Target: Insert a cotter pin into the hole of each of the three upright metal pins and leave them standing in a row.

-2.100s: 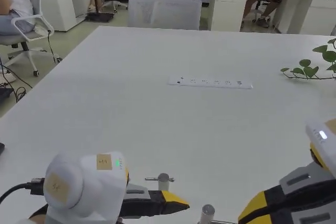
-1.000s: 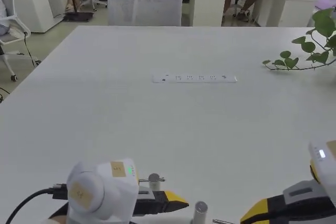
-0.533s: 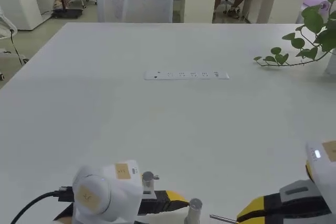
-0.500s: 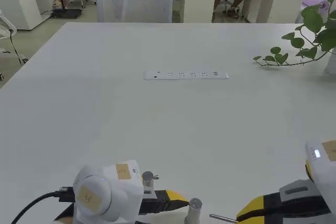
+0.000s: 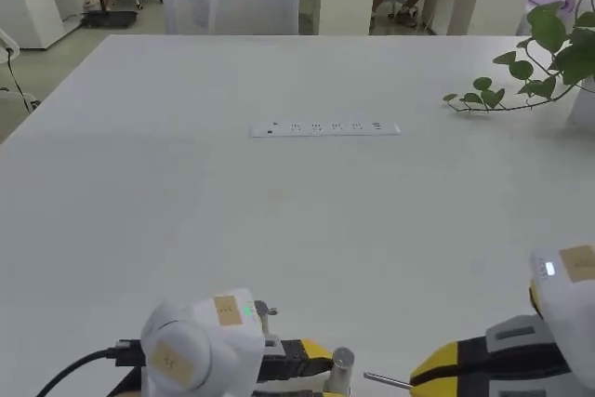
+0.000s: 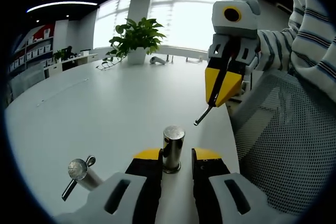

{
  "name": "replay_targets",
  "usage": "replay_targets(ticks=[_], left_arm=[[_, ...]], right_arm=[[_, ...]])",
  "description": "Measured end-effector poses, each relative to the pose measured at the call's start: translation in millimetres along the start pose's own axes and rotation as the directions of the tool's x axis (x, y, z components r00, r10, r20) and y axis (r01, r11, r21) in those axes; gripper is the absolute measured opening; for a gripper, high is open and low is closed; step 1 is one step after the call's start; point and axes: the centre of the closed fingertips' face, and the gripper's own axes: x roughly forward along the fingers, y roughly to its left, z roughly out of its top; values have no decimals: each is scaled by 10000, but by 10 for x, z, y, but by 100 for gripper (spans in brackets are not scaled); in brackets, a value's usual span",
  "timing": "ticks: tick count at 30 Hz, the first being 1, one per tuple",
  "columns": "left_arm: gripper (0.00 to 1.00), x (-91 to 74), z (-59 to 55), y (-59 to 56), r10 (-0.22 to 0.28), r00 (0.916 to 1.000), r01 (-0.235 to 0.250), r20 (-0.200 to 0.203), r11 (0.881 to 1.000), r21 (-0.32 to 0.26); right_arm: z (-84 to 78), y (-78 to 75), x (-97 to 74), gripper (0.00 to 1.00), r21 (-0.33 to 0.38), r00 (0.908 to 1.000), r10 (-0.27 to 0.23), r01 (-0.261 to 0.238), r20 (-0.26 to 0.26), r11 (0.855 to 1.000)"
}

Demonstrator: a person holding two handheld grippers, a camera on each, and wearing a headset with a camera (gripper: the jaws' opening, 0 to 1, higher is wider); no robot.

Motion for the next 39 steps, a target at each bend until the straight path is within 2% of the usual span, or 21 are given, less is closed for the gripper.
replay_targets(ticks=[5, 12, 29, 39], left_arm=[[12, -3, -11, 52, 250, 9997, -250, -8, 9996, 158], [12, 13, -27, 57, 328, 9994, -324, -120, 9987, 385], [11, 20, -33, 59, 524, 9984, -521, -222, 9986, 131], [11, 19, -34, 53, 629, 9977, -630, -258, 9980, -8]], right_arm=[[1, -21, 17, 3, 68, 10000, -82, 82, 35, 9999], [16, -58, 60, 3, 131, 9997, -212, 211, 101, 9997], [17, -107, 142, 3, 218, 9988, -396, 390, 278, 9990], [20, -94, 186, 3, -25, 9984, -469, 470, 317, 9989]])
